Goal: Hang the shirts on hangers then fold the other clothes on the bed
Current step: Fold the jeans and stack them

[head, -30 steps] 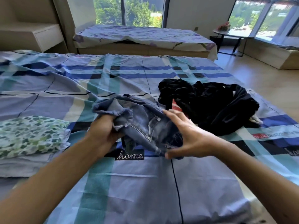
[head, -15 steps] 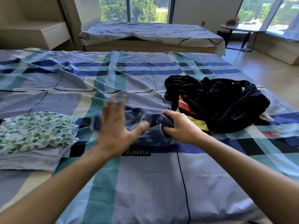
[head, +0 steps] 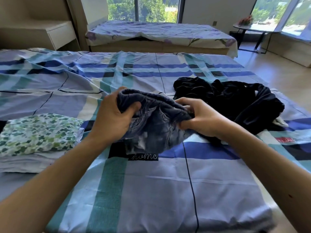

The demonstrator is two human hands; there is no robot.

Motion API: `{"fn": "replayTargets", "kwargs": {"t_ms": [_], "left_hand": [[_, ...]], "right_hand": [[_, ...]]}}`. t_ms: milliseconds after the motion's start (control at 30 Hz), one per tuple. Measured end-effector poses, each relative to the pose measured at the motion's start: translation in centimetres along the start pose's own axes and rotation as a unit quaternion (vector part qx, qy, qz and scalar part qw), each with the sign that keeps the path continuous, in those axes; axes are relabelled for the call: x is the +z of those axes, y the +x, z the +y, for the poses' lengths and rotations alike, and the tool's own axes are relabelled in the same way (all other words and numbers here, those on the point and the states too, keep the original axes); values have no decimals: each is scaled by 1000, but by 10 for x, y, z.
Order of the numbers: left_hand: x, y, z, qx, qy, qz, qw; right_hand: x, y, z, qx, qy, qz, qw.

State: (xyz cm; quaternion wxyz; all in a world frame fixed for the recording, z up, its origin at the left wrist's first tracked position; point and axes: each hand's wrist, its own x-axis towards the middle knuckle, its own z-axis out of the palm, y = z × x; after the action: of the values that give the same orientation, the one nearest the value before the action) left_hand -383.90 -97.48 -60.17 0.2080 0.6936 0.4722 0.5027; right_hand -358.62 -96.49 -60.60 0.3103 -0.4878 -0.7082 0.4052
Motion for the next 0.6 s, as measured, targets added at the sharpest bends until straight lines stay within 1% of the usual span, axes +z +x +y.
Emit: {"fn": "replayTargets", "kwargs": {"t_ms": [67, 133, 167, 200, 267, 300, 367, 433, 533, 600], "left_hand": [[-6, 5, 3, -5, -17, 8, 1000], [-11, 10, 5, -3, -23, 19, 1000], [-13, 12, 7, -2, -28, 26, 999], [-16, 16, 10, -1, -32, 36, 999], [-24, 24, 17, 9, -41, 58, 997], [-29, 28, 22, 23, -36, 67, 997], [-35, 34, 30, 60, 10, 78, 995], [-36, 37, 39, 78, 63, 101, 990], [-25, 36, 52, 45, 114, 136, 983], [-17, 34, 61, 11, 107, 131, 986]], "right_hand": [[-11, 0, -2, -24, -60, 50, 997], [-20, 2, -3, -45, -69, 121, 989], [-22, 2, -5, -58, -41, 160, 985], [-23, 2, -9, -74, 12, 198, 977], [-25, 1, -24, -112, 127, 252, 953], [-26, 0, -32, -133, 152, 273, 940], [-28, 1, -47, -168, 143, 304, 927], [-27, 3, -57, -180, 117, 323, 922], [-17, 1, -71, -168, 129, 331, 919], [-6, 0, -78, -150, 164, 299, 928]]}}
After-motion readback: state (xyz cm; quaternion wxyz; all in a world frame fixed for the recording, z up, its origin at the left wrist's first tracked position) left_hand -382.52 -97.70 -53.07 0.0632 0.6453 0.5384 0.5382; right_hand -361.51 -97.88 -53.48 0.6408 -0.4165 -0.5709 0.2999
